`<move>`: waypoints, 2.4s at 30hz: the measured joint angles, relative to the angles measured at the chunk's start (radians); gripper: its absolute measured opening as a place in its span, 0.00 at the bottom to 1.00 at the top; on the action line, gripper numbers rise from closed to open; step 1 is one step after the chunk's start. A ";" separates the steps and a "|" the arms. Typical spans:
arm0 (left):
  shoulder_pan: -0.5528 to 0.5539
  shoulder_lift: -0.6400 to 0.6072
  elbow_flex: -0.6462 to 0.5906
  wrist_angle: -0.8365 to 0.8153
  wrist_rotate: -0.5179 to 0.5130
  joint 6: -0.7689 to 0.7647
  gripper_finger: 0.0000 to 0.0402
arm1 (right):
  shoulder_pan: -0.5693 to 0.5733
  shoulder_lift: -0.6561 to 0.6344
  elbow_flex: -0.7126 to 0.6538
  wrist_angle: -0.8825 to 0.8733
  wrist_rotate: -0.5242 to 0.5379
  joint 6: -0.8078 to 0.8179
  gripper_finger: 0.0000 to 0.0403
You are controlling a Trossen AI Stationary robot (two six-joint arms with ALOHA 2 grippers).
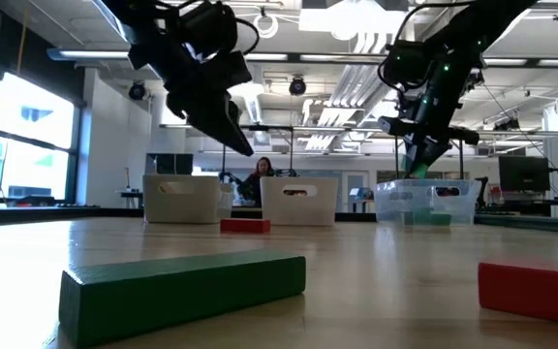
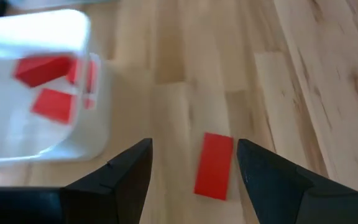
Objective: Sort & place blocks by color
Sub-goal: Put the right green block into the transparent bin, then put the top red block into the white bin
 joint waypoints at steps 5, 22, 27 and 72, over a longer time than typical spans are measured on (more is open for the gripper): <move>-0.034 0.052 0.000 -0.001 -0.009 0.046 0.55 | -0.024 0.000 -0.030 0.078 -0.045 0.024 0.11; -0.102 0.242 0.000 0.006 -0.092 0.022 0.55 | -0.042 0.006 -0.032 0.085 -0.078 0.027 0.13; -0.103 0.251 0.000 0.019 -0.140 0.013 0.55 | -0.042 0.006 -0.032 0.084 -0.096 0.027 0.13; -0.066 0.323 0.006 0.052 -0.073 -0.047 0.28 | -0.040 0.003 -0.029 0.084 -0.256 0.023 0.38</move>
